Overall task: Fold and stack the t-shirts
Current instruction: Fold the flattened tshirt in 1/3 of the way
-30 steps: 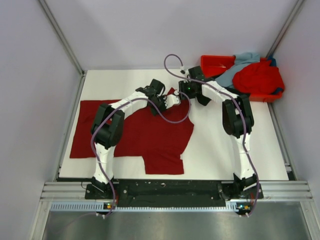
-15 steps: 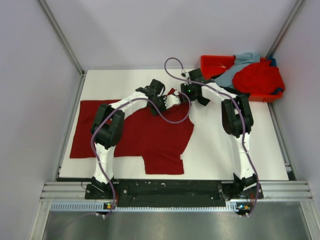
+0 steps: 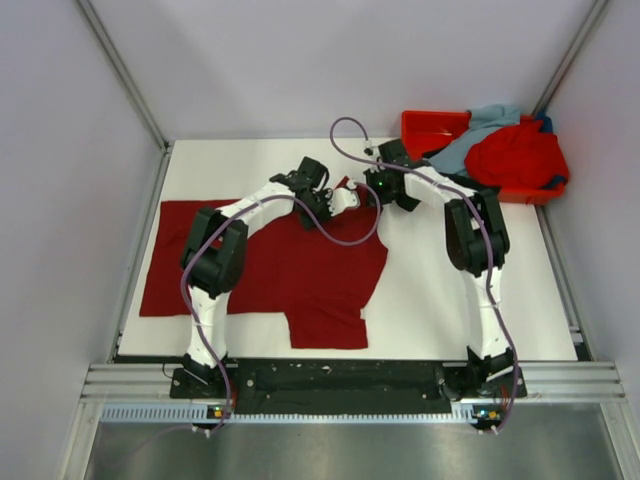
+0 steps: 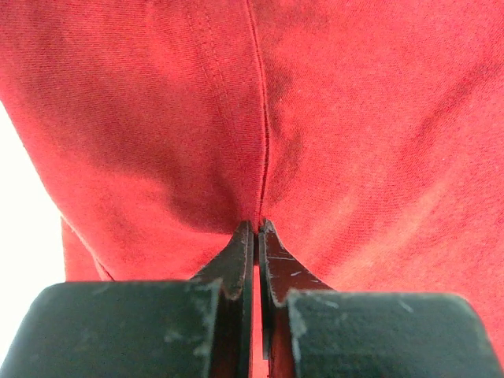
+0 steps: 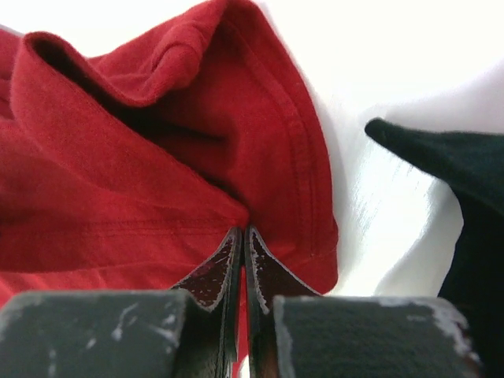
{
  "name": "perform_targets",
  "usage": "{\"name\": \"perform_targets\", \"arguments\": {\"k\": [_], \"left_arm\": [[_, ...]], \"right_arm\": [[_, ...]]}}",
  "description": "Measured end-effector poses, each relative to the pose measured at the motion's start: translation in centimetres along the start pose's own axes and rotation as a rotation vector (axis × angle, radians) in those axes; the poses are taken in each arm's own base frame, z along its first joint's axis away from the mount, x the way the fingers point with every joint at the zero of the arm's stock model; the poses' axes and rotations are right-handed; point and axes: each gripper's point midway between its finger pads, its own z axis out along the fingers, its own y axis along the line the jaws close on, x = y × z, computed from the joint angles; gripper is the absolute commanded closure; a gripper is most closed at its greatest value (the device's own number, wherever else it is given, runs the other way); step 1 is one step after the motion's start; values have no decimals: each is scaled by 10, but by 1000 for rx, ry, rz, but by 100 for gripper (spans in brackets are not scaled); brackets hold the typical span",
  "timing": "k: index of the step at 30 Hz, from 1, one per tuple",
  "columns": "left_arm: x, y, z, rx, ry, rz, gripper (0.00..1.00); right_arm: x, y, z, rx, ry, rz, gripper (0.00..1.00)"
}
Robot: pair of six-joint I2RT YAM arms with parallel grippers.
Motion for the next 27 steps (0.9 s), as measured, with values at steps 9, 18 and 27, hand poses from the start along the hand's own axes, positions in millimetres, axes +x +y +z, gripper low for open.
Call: {"name": "perform_targets", "arguments": {"k": [9, 18, 27], "left_arm": [[-1, 15, -14, -44, -4, 3, 100], [-5, 24, -63, -52, -64, 40, 100], [24, -28, -74, 160, -67, 117, 100]], "right_arm": [[-8, 14, -31, -31, -33, -19, 100], [15, 50, -92, -134, -41, 0, 100], [134, 101, -102, -201, 180, 0, 100]]}}
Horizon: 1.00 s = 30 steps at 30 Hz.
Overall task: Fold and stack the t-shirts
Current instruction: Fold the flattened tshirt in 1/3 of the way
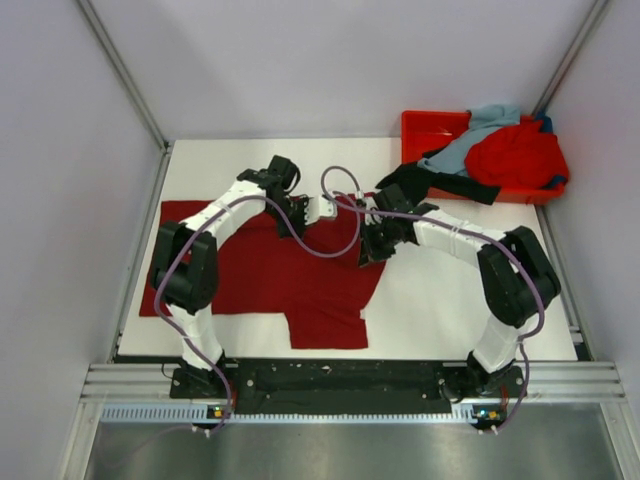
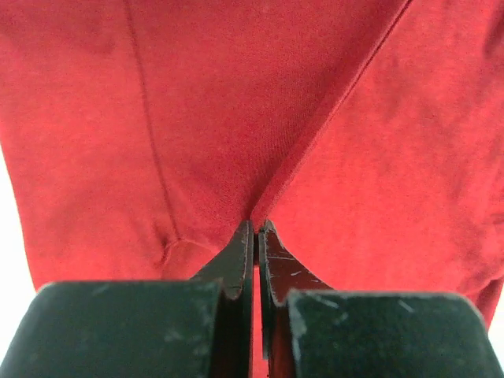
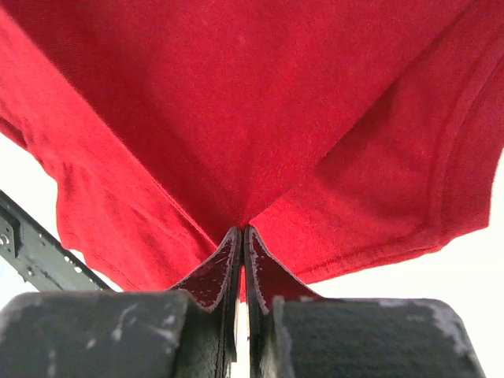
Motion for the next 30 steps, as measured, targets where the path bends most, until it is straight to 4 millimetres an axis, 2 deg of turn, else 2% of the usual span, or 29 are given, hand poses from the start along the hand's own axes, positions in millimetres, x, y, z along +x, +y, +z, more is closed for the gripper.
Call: {"name": "perform_targets", "arguments": {"k": [5, 8, 12, 18, 21, 26, 27, 28, 30], "left_arm": [[12, -34, 9, 127, 13, 15, 100], [19, -46, 11, 172, 21, 19, 100], [20, -49, 11, 186, 20, 28, 100], [19, -42, 2, 176, 10, 30, 100], [17, -39, 1, 173, -1, 36, 100], [22, -46, 3, 198, 3, 41, 100], [24, -48, 4, 205, 7, 40, 90], [26, -49, 5, 211, 11, 38, 72], [29, -51, 7, 220, 20, 42, 48]], "right_arm": [[39, 0, 8, -5, 67, 73, 100], [46, 4, 8, -14, 73, 102, 100], [46, 9, 4, -21, 59, 116, 100], [31, 18, -14, -30, -4, 93, 100], [31, 19, -15, -30, -2, 93, 100], [38, 21, -10, -47, 18, 110, 100], [42, 22, -7, -55, 29, 117, 100], [46, 22, -4, -57, 42, 123, 89], [55, 20, 4, -54, 76, 136, 65]]}}
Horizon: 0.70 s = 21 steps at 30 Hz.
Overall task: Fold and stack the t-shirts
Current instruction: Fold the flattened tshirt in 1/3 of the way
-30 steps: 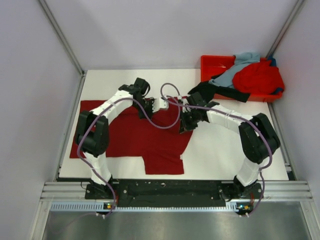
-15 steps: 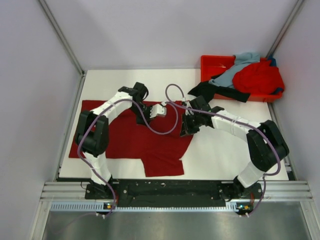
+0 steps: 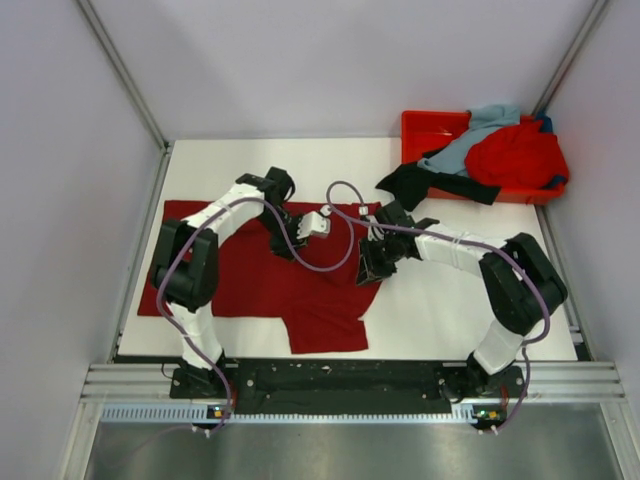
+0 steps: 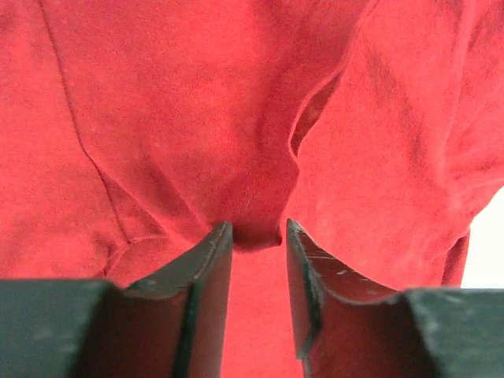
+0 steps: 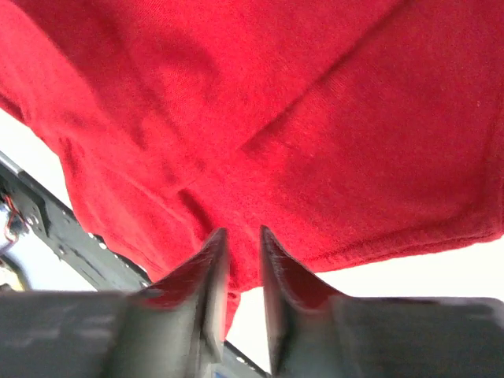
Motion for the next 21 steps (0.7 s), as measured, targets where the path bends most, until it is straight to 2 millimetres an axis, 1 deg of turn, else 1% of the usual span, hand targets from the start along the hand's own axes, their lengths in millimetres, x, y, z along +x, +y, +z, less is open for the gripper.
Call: {"name": "perform_targets", "arguments": {"k": [1, 3, 5, 7, 9, 11, 12, 13, 14, 15, 16, 17, 19, 21], "left_arm": [[3, 0, 0, 2, 13, -2, 38], [8, -1, 0, 5, 30, -6, 28], [11, -1, -2, 5, 38, -11, 26], [16, 0, -9, -5, 38, -30, 27], [23, 7, -21, -41, 35, -66, 31], [38, 25, -43, -127, 37, -145, 33], [47, 38, -56, -183, 39, -186, 34], [58, 50, -70, -242, 41, -229, 34], [75, 65, -88, -317, 46, -281, 33], [94, 77, -104, -383, 54, -328, 33], [110, 84, -116, -431, 63, -366, 32], [134, 90, -131, -492, 84, -412, 30], [173, 93, -148, -567, 131, -480, 28], [213, 89, -161, -626, 191, -550, 27]], "right_arm": [[3, -3, 3, 8, 16, 9, 60], [9, -9, 6, 31, 43, 16, 58], [9, -15, 4, 54, 46, 23, 58], [1, -21, -1, 80, 30, 29, 58], [-19, -28, -10, 107, -16, 34, 59], [-47, -35, -19, 138, -81, 35, 59], [-68, -38, -24, 156, -125, 31, 59], [-83, -39, -27, 166, -156, 25, 59], [-104, -42, -30, 184, -199, 18, 59], [-120, -45, -30, 201, -230, 13, 59], [-131, -48, -30, 216, -251, 8, 59], [-144, -53, -27, 239, -271, 0, 59], [-157, -60, -19, 267, -279, -4, 59], [-164, -73, -5, 297, -271, 5, 59]]}}
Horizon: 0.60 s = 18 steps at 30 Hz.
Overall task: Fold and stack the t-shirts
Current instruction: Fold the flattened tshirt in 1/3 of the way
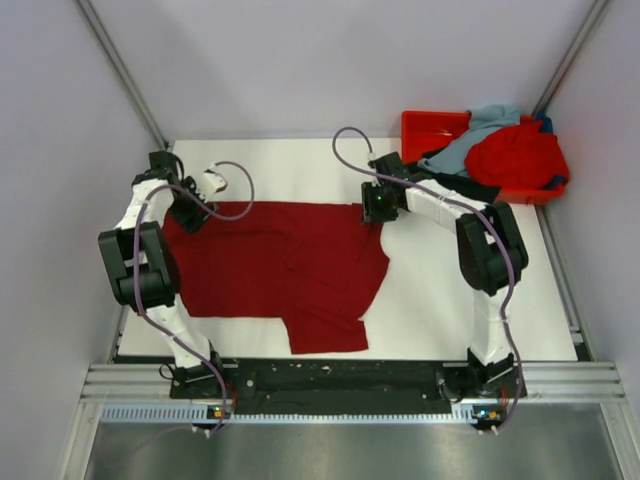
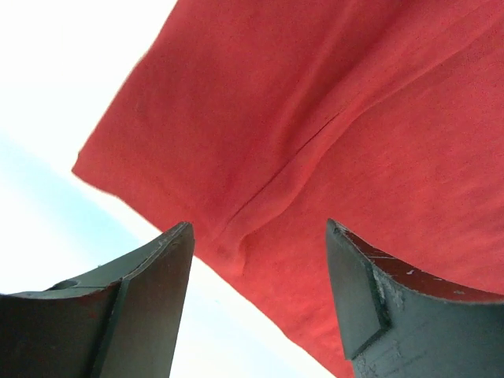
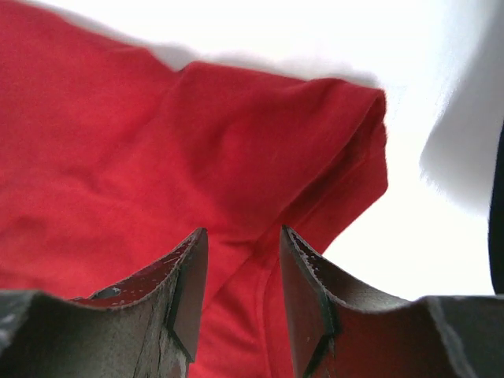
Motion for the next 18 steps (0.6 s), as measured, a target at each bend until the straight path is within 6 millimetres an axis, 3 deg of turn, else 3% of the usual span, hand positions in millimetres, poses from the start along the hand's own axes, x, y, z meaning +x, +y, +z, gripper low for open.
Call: {"name": "perform_targets", "arguments": {"k": [4, 9, 14, 18], "left_arm": [[47, 29, 2, -91, 91, -64, 27], [78, 61, 19, -181, 139, -117, 40], [90, 61, 42, -163, 148, -131, 48], [88, 58, 44, -147, 130, -128, 64]], "right_arm": [[10, -15, 29, 54, 47, 7, 62], [-8, -21, 37, 84, 7, 3, 93], [-14, -33, 43, 102, 2, 32, 99], [-24, -36, 48, 102, -12, 40, 100]]}}
